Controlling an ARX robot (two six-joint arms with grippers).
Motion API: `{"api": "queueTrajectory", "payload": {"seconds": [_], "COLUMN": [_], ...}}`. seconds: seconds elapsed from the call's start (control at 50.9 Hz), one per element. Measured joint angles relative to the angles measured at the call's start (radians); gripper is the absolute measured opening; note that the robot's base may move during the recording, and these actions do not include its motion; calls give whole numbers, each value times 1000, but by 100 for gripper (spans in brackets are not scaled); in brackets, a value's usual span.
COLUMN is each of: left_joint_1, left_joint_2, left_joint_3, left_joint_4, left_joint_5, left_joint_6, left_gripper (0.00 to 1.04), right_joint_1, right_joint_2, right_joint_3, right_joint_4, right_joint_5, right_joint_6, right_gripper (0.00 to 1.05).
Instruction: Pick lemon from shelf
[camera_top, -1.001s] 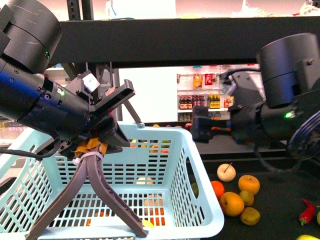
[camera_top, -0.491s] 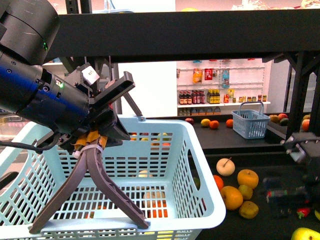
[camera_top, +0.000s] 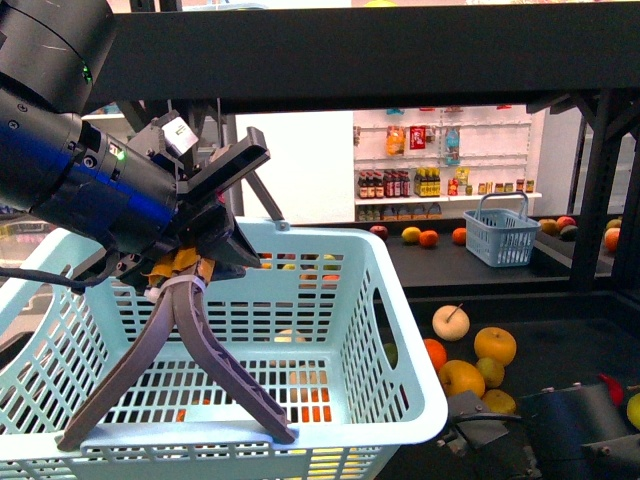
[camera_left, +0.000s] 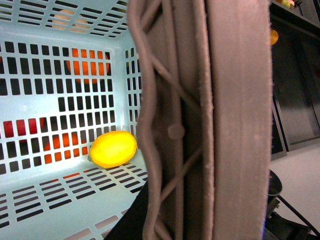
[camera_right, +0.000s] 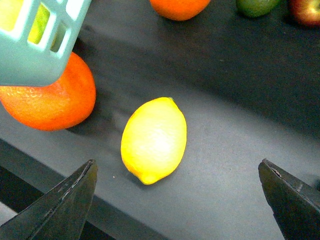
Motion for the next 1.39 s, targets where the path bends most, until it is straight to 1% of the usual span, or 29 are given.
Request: {"api": "queueTrajectory", "payload": {"seconds": [0.098, 0.452, 0.766, 1.001, 1.217, 1.316, 1.335, 1.394], "left_joint_1": [0, 0, 0, 0, 0, 0, 0, 0], "left_joint_2": [0, 0, 0, 0, 0, 0, 0, 0], "left_joint_3": [0, 0, 0, 0, 0, 0, 0, 0], "left_joint_4": [0, 0, 0, 0, 0, 0, 0, 0], "left_joint_5": [0, 0, 0, -3, 0, 0, 0, -1], "left_joint_6": [0, 0, 0, 0, 0, 0, 0, 0], "left_gripper": [16, 16, 16, 16, 16, 16, 16, 16], "right_joint_1": [19, 35, 54, 58, 59, 59, 58, 58], "right_joint_2": [79, 228, 297, 356, 375, 378, 378, 378], "right_joint_3": [67, 234, 332, 409, 435, 444, 446, 447], "right_joint_4": [14, -6, -66, -124, -153, -163, -163, -163], "right_joint_5": [5, 26, 33, 63, 66, 72, 71, 72], "right_joint_6": [-12, -7, -4, -7, -6, -3, -2, 0], "right_gripper": [97, 97, 97, 97, 97, 87, 82, 74]}}
